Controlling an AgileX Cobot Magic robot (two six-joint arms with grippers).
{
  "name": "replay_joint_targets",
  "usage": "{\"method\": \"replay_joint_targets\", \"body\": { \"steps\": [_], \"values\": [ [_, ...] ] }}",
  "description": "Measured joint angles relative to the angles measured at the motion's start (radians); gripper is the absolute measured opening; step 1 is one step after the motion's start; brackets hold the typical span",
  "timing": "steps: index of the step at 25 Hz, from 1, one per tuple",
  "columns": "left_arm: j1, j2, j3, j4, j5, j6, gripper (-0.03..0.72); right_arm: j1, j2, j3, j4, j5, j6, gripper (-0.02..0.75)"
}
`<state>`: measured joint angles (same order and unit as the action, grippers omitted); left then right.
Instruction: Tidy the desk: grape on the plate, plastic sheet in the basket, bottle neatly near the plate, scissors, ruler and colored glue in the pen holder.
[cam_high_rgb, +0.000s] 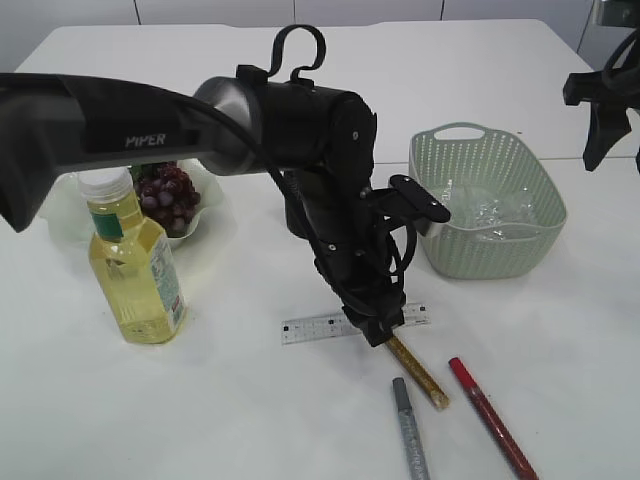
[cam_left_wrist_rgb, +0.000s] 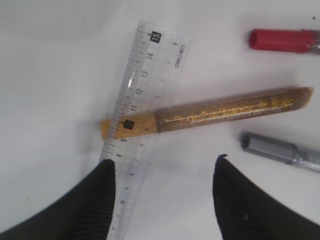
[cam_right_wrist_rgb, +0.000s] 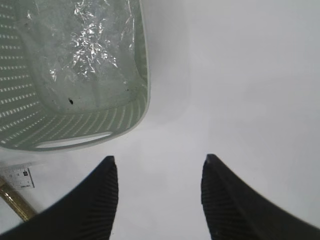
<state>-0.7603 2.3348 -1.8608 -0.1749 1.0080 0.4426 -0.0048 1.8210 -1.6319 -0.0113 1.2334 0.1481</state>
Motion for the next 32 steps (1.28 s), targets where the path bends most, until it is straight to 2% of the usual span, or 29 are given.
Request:
{"method": "replay_joint_targets", "body": {
  "steps": [11, 32],
  "values": [
    [0.005, 0.035, -0.02, 0.08, 0.012, 0.013, 0.454, 0.0, 0.0, 0.0, 0.0, 0.0, 0.0, 0.398],
    [0.025, 0.069, -0.02, 0.046, 0.012, 0.04, 0.437, 0.0, 0.0, 0.0, 0.0, 0.0, -0.002, 0.398]
  ]
}}
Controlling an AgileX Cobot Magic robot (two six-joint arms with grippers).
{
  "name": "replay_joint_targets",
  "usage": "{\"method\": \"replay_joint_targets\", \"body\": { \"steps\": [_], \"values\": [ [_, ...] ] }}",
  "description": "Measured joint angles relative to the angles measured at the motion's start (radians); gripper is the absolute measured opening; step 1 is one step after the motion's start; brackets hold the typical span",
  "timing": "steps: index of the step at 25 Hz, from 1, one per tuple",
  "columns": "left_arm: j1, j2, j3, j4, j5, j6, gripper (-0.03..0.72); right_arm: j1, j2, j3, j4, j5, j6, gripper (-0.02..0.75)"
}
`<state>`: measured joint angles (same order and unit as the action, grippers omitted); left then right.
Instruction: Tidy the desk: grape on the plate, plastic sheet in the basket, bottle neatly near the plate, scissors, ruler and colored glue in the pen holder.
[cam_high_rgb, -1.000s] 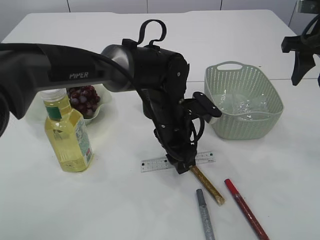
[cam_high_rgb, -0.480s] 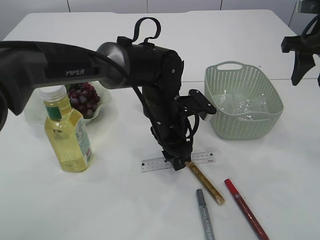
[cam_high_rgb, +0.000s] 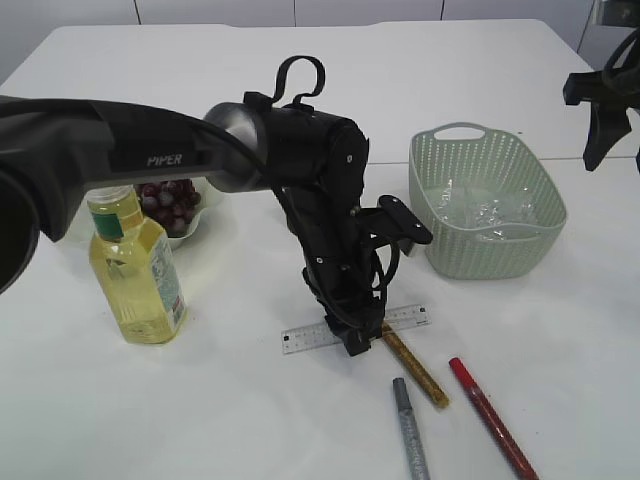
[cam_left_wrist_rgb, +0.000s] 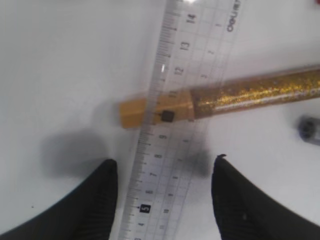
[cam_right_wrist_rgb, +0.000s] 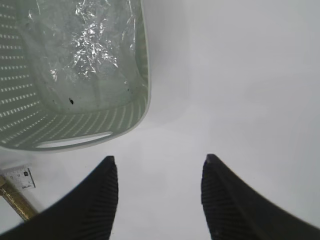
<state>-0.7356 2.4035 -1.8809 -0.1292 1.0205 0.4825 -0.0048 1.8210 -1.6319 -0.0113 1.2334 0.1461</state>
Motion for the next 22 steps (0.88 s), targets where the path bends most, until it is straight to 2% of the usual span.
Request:
{"method": "replay_joint_targets", "body": {
  "steps": [5, 11, 17, 22],
  "values": [
    [0.0, 0.002, 0.0, 0.0, 0.0, 0.001, 0.433, 0.0, 0.0, 0.0, 0.0, 0.0, 0.0, 0.398],
    [0.0, 0.01, -0.001, 0.004, -0.02, 0.003, 0.377, 0.0, 0.0, 0.0, 0.0, 0.0, 0.0, 0.398],
    [0.0, 0.016, -0.01, 0.004, -0.022, 0.003, 0.362, 0.0, 0.0, 0.0, 0.0, 0.0, 0.0, 0.398],
    [0.0, 0.016, -0.01, 0.008, -0.015, 0.005, 0.269, 0.0, 0.0, 0.0, 0.0, 0.0, 0.0, 0.398]
  ]
}}
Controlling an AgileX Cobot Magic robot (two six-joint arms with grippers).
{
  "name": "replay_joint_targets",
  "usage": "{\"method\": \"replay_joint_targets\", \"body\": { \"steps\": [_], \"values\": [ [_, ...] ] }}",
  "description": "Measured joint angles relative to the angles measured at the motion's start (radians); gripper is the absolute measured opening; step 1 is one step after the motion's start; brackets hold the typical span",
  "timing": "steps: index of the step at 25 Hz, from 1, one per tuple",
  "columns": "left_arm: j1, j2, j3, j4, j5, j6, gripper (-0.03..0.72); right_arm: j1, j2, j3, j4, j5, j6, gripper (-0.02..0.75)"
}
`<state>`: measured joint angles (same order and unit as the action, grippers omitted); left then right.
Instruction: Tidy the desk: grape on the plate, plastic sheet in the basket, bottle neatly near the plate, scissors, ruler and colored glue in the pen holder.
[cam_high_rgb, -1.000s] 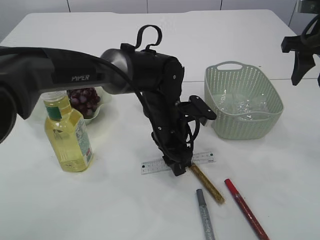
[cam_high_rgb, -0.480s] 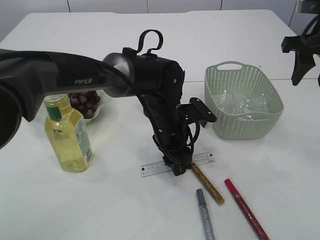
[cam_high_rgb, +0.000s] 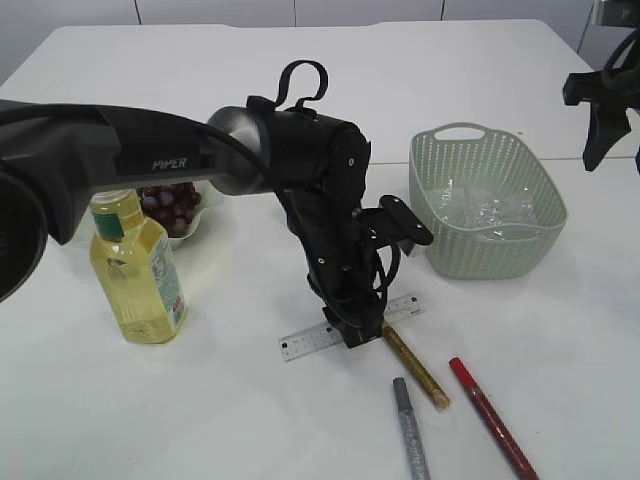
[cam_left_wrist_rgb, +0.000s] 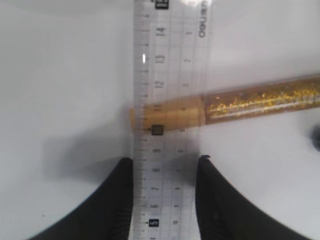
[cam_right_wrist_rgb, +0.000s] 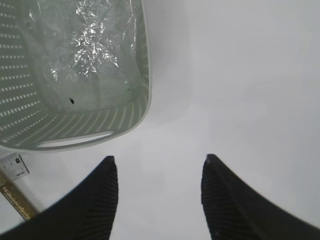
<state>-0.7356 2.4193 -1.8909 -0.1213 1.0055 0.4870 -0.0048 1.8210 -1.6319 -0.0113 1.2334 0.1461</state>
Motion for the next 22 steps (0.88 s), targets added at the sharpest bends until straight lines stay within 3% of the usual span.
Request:
{"method": "replay_joint_targets", "body": {
  "steps": [13, 22],
  "values": [
    [0.0, -0.045, -0.002, 0.0, 0.075, -0.045, 0.248, 0.0, 0.0, 0.0, 0.002, 0.0, 0.0, 0.398],
    [0.0, -0.092, -0.002, 0.0, 0.184, -0.196, 0.248, 0.0, 0.0, 0.0, 0.011, 0.0, 0.0, 0.398]
  ]
}}
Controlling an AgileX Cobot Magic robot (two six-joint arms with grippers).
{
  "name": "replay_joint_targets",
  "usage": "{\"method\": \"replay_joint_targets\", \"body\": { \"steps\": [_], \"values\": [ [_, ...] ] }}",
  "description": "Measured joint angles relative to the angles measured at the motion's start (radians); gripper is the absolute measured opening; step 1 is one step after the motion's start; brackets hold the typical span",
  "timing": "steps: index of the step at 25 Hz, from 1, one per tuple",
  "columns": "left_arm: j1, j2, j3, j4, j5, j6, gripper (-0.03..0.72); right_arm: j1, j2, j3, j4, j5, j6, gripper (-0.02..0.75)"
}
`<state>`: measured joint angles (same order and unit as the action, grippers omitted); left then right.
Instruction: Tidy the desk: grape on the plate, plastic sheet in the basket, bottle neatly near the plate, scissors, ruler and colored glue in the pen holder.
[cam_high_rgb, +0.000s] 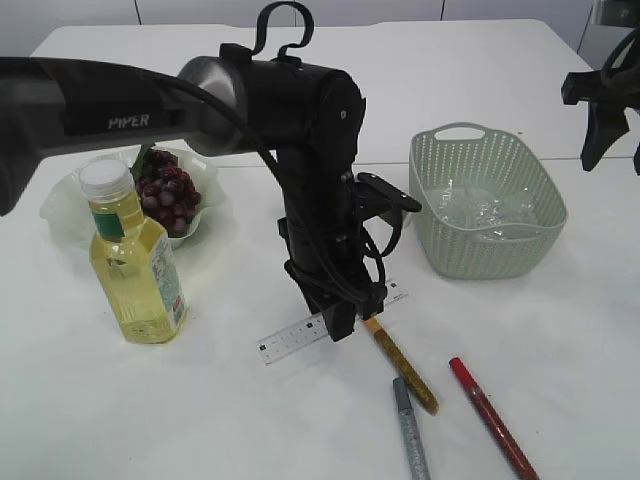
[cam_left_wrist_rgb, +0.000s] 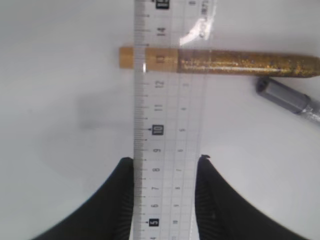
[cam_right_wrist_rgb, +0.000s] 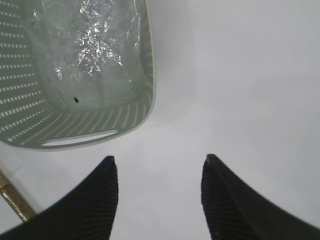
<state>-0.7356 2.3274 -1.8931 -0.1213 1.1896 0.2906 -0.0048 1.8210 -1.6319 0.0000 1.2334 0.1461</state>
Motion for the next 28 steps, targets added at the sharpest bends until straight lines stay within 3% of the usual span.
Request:
{"method": "replay_joint_targets", "body": {
  "steps": [15, 28],
  "values": [
    [0.0, -0.07, -0.093, -0.01, 0.029, -0.412, 0.248, 0.0, 0.0, 0.0, 0.014, 0.0, 0.0, 0.398],
    [0.0, -0.26, -0.095, -0.004, 0.045, -0.447, 0.248, 0.0, 0.0, 0.0, 0.015, 0.0, 0.0, 0.398]
  ]
}}
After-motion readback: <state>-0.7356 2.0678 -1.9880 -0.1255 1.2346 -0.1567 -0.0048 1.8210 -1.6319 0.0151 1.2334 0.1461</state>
